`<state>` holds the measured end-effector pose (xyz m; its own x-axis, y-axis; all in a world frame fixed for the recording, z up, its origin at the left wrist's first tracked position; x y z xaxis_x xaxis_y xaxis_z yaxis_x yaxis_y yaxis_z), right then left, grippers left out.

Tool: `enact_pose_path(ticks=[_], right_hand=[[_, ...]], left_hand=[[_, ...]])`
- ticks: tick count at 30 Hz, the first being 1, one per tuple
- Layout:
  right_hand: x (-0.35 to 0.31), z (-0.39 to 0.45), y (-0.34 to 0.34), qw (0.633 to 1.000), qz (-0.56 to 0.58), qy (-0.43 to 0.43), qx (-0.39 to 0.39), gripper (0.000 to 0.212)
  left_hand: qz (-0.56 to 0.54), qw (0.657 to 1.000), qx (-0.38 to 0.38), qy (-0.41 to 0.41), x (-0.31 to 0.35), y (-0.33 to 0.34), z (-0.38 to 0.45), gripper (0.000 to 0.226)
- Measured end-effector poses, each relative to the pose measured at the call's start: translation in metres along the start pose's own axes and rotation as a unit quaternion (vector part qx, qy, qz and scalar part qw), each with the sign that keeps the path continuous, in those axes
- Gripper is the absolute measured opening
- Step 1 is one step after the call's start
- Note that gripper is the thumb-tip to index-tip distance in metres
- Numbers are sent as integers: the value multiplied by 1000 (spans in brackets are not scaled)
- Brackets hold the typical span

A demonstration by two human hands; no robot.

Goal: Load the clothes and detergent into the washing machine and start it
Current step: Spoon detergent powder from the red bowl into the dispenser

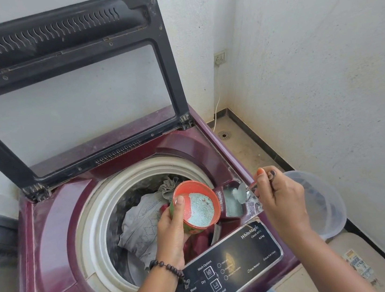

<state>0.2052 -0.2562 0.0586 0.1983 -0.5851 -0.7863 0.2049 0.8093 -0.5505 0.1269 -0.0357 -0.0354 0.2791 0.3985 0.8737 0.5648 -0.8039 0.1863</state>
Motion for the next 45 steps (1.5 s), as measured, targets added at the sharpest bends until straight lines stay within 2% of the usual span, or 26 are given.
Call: enact_pose_path(ticks=[3,6,12,29,41,43,45], right_hand=[[-2,0,0,1000,-7,-6,-1,29],[-4,-1,1,1000,-12,-23,-3,35],[-16,-6,6,993,-66,-96,-6,36],[-17,-2,7,993,-94,-61,-29,29],[-14,1,8,997,-53,-32,-50,29],[-11,1,9,999,-8,-1,-52,27],[-4,-1,13,991,92,61,-72,23]], left_hand=[[-1,1000,-2,0,0,1,0,62],[-3,1000,-2,-1,1,1,-1,63],[-9,1000,-2,0,2,2,-1,60],[-5,1000,-9,-3,0,2,0,62],[-2,1000,-11,2,-2,2,2,61],[11,1000,-7,4,-4,0,4,65],[18,1000,-5,6,-5,-1,5,67]])
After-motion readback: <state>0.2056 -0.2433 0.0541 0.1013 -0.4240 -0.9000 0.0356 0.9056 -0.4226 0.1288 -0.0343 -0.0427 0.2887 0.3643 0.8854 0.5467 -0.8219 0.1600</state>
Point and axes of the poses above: each hand's wrist, its own z-axis towards the middle knuckle, its own y-axis out of the palm, x = y × z, the point moved 7 cm from there along z, towards the middle knuckle, and after that the axes turned 6 degrees about y, right-handed, at the moved point
